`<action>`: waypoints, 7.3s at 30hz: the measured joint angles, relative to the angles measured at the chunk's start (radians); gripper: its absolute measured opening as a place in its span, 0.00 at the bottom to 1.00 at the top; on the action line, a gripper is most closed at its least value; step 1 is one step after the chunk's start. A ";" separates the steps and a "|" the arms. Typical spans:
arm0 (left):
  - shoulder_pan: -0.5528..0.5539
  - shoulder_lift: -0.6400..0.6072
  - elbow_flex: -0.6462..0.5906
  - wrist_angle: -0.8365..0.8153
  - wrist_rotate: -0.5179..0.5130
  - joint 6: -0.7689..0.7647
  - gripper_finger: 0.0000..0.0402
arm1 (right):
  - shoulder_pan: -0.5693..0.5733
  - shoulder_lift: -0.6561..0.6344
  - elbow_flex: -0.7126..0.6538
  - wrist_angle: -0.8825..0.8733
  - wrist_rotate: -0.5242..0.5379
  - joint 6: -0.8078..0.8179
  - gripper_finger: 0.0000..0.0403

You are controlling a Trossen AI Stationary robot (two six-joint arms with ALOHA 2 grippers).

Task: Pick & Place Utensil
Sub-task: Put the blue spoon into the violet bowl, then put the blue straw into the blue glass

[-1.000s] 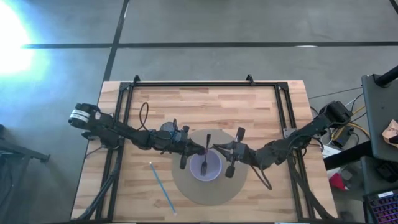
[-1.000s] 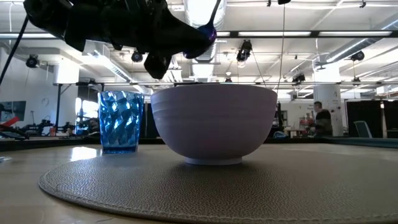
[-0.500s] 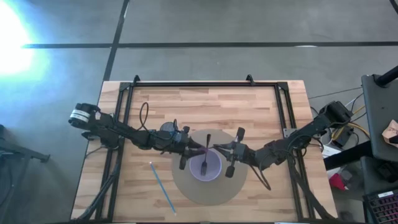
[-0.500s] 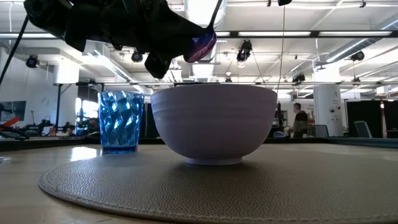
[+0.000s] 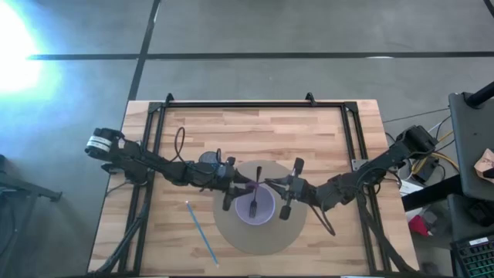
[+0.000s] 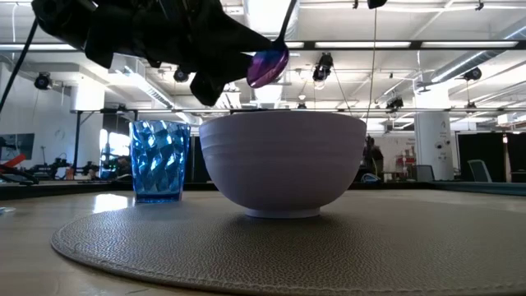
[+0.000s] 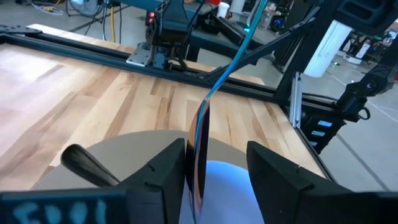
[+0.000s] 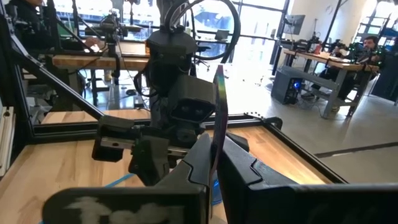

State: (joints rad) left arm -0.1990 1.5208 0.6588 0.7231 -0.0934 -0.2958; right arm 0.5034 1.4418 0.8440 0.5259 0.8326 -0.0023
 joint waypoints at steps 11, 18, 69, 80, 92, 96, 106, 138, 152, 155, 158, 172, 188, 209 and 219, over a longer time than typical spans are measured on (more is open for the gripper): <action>0.003 -0.019 0.011 -0.048 -0.013 0.000 0.40 | 0.017 -0.001 0.000 0.001 0.003 -0.003 0.03; 0.007 -0.075 0.016 -0.127 -0.017 0.007 0.40 | 0.018 -0.014 0.000 -0.028 0.003 -0.001 0.03; 0.008 -0.198 0.008 -0.253 -0.009 0.061 0.39 | -0.129 -0.426 -0.222 -0.257 -0.374 0.396 0.03; 0.008 -0.198 0.008 -0.253 -0.008 0.061 0.39 | -0.292 -0.493 -0.242 -0.256 -0.571 0.480 0.03; 0.008 -0.198 0.008 -0.254 -0.006 0.061 0.39 | -0.301 -0.431 -0.385 -0.108 -0.603 0.691 0.03; 0.008 -0.198 0.008 -0.254 -0.006 0.061 0.39 | -0.301 -0.375 -0.396 -0.077 -0.606 0.720 0.03; 0.008 -0.198 0.008 -0.255 -0.008 0.061 0.39 | -0.301 -0.173 -0.396 0.052 -0.607 0.815 0.03; 0.008 -0.198 0.008 -0.271 -0.009 0.061 0.39 | -0.300 -0.001 -0.393 0.121 -0.594 0.783 0.03; 0.008 -0.198 0.008 -0.272 -0.008 0.061 0.39 | -0.300 0.063 -0.391 0.154 -0.594 0.684 0.03; 0.008 -0.198 0.008 -0.273 -0.008 0.061 0.39 | -0.300 0.058 -0.391 0.151 -0.599 0.661 0.03; 0.008 -0.198 0.008 -0.277 -0.007 0.061 0.39 | -0.300 0.057 -0.391 0.148 -0.603 0.650 0.03; 0.008 -0.198 0.008 -0.276 -0.006 0.066 0.39 | -0.299 0.059 -0.396 0.111 -0.611 0.637 0.14; 0.008 -0.198 0.008 -0.275 -0.010 0.065 0.39 | -0.299 0.059 -0.395 0.116 -0.609 0.647 0.29; 0.008 -0.376 0.011 -0.473 -0.009 0.070 0.39 | -0.299 -0.142 -0.394 -0.110 -0.676 0.662 0.43; -0.041 -0.457 0.094 -0.851 -0.006 0.042 0.39 | -0.292 -0.354 -0.394 -0.254 -0.711 0.718 0.41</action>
State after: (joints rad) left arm -0.2396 1.0634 0.7532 -0.1276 -0.0998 -0.2543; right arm 0.2112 1.0881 0.4503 0.2723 0.1211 0.7159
